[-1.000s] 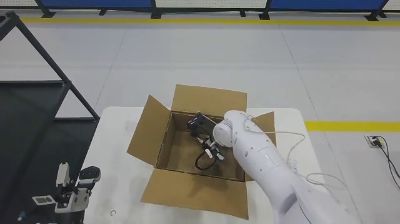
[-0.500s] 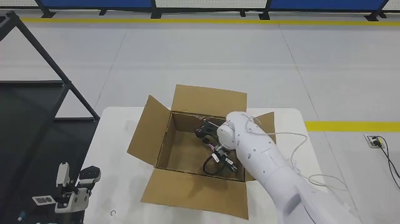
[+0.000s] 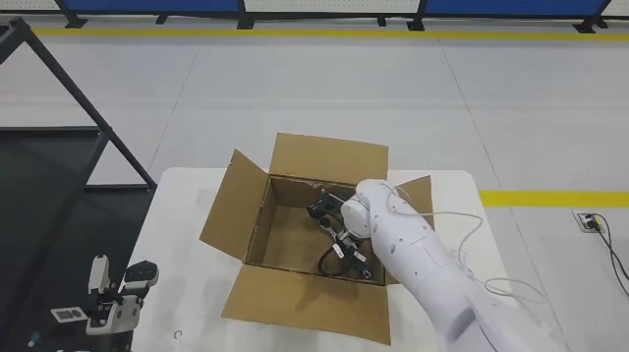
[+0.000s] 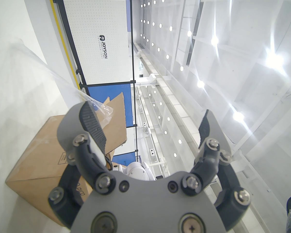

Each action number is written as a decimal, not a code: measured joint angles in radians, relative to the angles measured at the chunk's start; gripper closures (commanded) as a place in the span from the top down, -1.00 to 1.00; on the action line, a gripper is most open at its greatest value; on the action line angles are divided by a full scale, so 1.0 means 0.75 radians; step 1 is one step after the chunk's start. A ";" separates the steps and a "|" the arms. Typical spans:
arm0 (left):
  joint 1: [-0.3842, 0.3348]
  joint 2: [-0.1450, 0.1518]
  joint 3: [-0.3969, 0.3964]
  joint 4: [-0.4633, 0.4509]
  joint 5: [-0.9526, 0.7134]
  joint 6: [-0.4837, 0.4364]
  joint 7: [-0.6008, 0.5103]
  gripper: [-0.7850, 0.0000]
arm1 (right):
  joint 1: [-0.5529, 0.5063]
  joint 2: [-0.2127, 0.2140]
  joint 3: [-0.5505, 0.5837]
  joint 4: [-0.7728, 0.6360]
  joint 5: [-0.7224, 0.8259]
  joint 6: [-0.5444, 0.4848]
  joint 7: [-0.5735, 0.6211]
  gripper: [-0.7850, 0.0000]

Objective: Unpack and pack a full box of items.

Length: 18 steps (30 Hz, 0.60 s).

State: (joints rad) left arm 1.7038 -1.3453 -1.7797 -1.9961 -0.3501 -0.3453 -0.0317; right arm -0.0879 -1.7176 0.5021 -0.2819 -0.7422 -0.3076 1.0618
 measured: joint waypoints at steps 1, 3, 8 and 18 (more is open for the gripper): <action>0.000 0.000 0.000 0.000 0.000 0.000 0.000 1.00 | -0.003 0.000 0.002 -0.001 -0.001 0.006 -0.008 -0.22; 0.000 0.000 0.000 0.000 0.000 0.000 0.000 1.00 | -0.010 -0.001 0.006 -0.003 -0.002 0.018 -0.030 -0.25; 0.000 0.000 0.000 0.000 0.000 0.000 0.000 1.00 | -0.022 -0.006 0.008 -0.003 -0.016 0.043 -0.055 -0.26; 0.000 0.000 0.000 0.000 0.000 0.000 0.000 1.00 | -0.038 -0.023 0.014 0.021 -0.030 0.056 -0.042 -0.51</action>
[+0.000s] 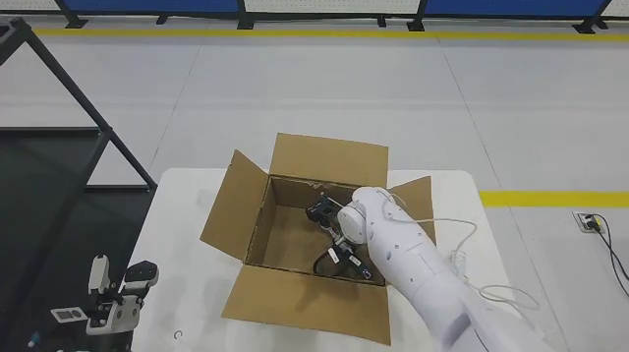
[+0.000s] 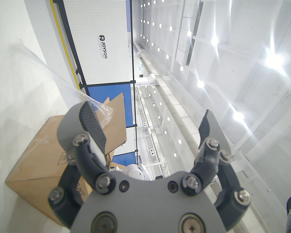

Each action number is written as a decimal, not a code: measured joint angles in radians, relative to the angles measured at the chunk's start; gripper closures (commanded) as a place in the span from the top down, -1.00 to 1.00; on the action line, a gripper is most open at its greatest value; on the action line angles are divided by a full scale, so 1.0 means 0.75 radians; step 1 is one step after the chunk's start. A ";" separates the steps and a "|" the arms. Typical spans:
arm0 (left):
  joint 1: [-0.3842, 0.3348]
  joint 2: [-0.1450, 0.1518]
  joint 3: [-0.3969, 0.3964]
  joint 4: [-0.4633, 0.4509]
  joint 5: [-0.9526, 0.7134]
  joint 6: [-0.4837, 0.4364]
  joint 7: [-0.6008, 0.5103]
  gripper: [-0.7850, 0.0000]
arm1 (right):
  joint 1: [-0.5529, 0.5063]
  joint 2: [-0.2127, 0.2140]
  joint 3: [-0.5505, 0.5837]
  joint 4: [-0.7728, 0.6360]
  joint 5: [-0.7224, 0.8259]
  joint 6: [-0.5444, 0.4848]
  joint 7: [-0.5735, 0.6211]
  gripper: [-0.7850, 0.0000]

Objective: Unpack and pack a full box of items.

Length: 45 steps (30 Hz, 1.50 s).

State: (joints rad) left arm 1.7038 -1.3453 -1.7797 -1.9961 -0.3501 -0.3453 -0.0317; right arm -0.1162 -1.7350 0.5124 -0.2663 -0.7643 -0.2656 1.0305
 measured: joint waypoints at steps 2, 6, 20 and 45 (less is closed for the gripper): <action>0.000 0.000 0.000 0.000 0.000 0.000 0.000 1.00 | -0.002 -0.004 0.000 0.004 -0.004 0.007 0.008 -0.98; 0.000 0.000 0.000 0.000 0.000 0.000 0.000 1.00 | -0.004 -0.014 0.000 0.012 -0.011 0.013 0.013 -1.00; 0.000 0.000 0.000 0.000 0.000 0.000 0.000 1.00 | 0.052 0.006 0.060 0.023 0.029 -0.146 -0.117 -1.00; 0.000 0.000 0.000 0.000 0.000 0.000 0.000 1.00 | -0.447 0.447 0.661 -1.417 -0.074 -0.437 -0.177 -1.00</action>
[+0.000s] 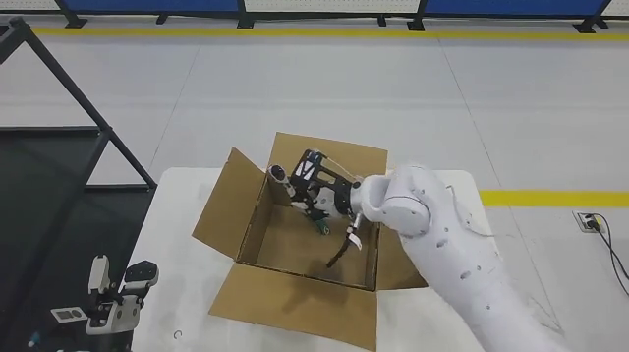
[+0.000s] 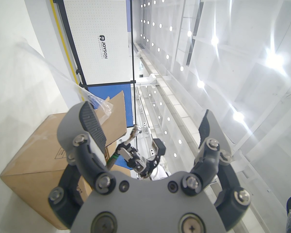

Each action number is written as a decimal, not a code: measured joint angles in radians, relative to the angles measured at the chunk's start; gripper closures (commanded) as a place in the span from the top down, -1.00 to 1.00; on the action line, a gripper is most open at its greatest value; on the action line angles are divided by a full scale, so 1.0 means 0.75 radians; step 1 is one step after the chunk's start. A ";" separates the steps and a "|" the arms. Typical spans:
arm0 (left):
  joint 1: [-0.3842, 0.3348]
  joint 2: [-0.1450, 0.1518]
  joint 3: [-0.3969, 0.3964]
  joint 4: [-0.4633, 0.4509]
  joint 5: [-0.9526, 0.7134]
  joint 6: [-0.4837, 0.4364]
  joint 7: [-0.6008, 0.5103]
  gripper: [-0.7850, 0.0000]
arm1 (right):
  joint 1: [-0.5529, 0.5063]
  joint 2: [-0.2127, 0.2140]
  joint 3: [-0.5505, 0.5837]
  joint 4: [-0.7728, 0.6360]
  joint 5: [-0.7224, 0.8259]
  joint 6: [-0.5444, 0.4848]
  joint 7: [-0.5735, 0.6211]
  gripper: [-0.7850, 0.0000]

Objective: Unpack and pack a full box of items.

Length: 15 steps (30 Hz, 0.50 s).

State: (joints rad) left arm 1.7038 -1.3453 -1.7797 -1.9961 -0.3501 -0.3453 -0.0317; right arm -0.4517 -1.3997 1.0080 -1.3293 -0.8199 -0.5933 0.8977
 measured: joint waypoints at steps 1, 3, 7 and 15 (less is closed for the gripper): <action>0.000 0.000 0.000 0.000 0.000 0.000 0.000 1.00 | -0.058 0.015 0.045 -0.098 0.000 0.030 0.026 -1.00; 0.000 0.000 0.000 0.000 0.000 0.000 0.000 1.00 | -0.169 0.036 0.134 -0.273 0.020 0.115 0.055 -1.00; 0.000 0.000 0.000 0.000 0.000 0.000 0.000 1.00 | -0.189 0.037 0.151 -0.316 0.028 0.153 0.052 -1.00; 0.000 0.000 0.000 0.000 0.000 0.000 0.000 1.00 | -0.187 0.037 0.149 -0.312 0.027 0.143 0.051 -1.00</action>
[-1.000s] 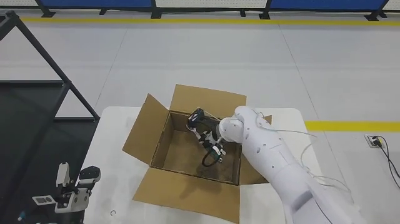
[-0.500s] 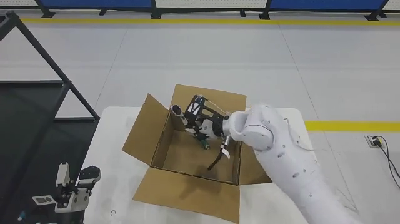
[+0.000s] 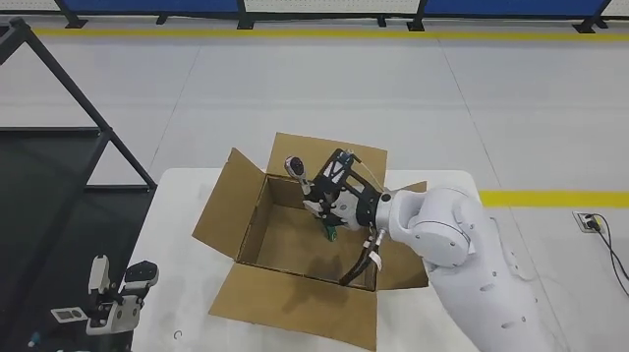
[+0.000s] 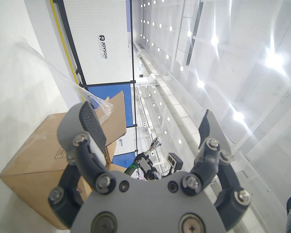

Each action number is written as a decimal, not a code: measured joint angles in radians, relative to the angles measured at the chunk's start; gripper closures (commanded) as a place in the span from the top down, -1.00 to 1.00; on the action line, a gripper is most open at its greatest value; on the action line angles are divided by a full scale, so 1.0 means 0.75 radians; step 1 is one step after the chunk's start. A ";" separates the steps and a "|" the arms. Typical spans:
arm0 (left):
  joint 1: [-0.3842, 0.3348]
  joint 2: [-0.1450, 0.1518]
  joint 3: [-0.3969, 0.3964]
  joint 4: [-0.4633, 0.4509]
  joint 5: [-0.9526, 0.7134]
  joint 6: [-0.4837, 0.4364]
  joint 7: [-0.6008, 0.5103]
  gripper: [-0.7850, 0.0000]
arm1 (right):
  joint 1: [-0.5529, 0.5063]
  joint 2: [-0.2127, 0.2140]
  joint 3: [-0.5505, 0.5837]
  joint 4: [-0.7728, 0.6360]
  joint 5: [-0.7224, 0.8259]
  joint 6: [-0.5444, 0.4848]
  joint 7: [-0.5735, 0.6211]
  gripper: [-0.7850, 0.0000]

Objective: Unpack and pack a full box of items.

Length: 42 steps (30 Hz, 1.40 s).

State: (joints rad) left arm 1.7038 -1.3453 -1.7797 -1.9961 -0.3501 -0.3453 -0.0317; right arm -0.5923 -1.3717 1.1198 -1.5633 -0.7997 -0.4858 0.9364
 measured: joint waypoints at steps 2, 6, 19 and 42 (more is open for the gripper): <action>0.000 0.000 0.000 0.000 0.000 0.000 0.000 1.00 | -0.010 0.000 -0.005 -0.001 -0.003 0.004 -0.013 -1.00; 0.000 0.000 0.000 0.000 0.000 0.000 0.000 1.00 | -0.020 0.003 0.001 -0.027 0.021 0.032 -0.061 -1.00; 0.000 0.000 0.000 0.000 0.000 0.000 0.000 1.00 | -0.287 0.078 0.514 -0.467 0.208 0.329 -0.051 -1.00; 0.000 0.000 0.000 0.000 0.000 0.000 0.000 1.00 | -0.710 0.165 0.940 -0.277 0.315 0.679 0.320 -1.00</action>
State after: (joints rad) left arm 1.7038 -1.3453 -1.7797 -1.9961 -0.3501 -0.3453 -0.0317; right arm -1.1250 -1.2481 1.8244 -1.7708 -0.5637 0.0238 1.1761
